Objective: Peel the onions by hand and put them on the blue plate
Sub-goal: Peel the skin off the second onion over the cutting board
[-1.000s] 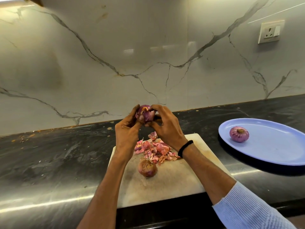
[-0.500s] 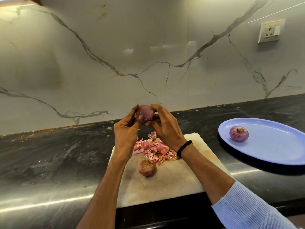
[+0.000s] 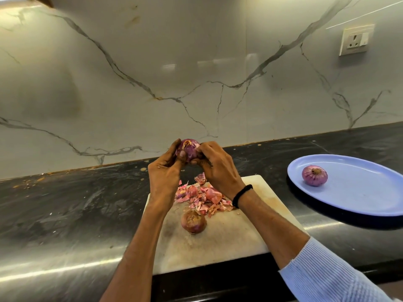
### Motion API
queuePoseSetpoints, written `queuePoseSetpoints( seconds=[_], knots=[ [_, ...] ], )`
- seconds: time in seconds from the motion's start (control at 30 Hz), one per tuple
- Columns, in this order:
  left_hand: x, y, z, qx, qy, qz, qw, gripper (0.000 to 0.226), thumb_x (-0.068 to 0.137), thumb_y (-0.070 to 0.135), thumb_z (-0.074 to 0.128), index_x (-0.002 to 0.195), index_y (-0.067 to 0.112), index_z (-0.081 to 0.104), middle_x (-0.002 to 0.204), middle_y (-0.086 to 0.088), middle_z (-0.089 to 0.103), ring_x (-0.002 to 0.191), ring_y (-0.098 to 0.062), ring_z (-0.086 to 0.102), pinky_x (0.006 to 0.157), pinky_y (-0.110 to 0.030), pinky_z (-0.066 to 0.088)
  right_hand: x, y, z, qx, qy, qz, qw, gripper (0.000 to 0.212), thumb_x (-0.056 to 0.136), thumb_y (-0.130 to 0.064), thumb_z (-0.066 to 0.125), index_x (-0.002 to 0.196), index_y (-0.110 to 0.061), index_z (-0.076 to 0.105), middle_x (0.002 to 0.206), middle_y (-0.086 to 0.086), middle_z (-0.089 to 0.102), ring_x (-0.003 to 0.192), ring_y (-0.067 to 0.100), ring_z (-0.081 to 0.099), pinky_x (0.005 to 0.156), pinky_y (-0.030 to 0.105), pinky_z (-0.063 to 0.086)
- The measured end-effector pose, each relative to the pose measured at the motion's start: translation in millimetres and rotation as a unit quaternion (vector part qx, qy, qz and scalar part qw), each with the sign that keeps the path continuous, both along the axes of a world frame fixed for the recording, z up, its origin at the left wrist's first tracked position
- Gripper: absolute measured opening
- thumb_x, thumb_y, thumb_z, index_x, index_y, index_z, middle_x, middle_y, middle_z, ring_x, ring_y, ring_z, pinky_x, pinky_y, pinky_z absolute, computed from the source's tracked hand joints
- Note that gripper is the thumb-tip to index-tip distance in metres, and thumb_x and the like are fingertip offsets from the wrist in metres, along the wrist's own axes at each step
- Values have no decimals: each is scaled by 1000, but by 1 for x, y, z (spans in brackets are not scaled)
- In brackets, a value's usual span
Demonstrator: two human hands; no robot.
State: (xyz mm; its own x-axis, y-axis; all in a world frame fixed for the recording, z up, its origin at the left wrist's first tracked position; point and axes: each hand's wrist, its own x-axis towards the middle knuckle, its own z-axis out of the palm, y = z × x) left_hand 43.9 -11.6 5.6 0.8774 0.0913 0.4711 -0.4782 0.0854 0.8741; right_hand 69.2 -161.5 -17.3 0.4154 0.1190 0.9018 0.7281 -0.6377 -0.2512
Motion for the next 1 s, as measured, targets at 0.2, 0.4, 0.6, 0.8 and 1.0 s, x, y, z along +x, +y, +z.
queuePoseSetpoints(
  seconds=[0.2, 0.4, 0.6, 0.8, 1.0],
  knots=[
    [0, -1, 1, -29, 1, -5, 1000, 54, 78, 24, 70, 131, 13, 63, 118, 7, 70, 113, -15, 68, 97, -40, 55, -2, 0, 6, 67, 70, 72, 993, 31, 93, -15, 69, 114, -15, 46, 111, 8, 60, 94, 19, 66, 82, 23, 58],
    [2, 0, 1, -46, 8, -8, 999, 55, 78, 22, 70, 131, 10, 63, 119, 2, 71, 112, -16, 68, 96, -40, 56, 0, 0, 7, 82, 60, 80, 992, 38, 94, -16, 67, 125, -19, 46, 122, 9, 59, 106, 21, 64, 89, 29, 59],
    [5, 3, 0, -35, 21, -19, 999, 52, 80, 23, 70, 130, 14, 66, 122, -2, 71, 114, -18, 67, 98, -44, 55, 2, 0, 5, 48, 57, 68, 995, 52, 86, -19, 77, 130, -9, 51, 124, 12, 55, 107, 21, 62, 90, 25, 57],
    [5, 3, 0, -33, 16, -20, 999, 49, 81, 22, 70, 129, 14, 66, 120, -1, 72, 113, -15, 68, 97, -38, 56, 3, -2, 4, 24, 24, 34, 999, 45, 86, -17, 77, 124, -7, 54, 120, 11, 57, 104, 20, 61, 89, 28, 58],
    [6, 3, 0, -59, 25, -26, 998, 47, 82, 20, 69, 128, 13, 66, 118, 3, 72, 110, -17, 69, 93, -34, 58, 2, -2, 3, 14, -4, 9, 1000, 24, 88, -14, 74, 105, -4, 60, 114, 11, 59, 100, 16, 58, 86, 24, 55]
  ],
)
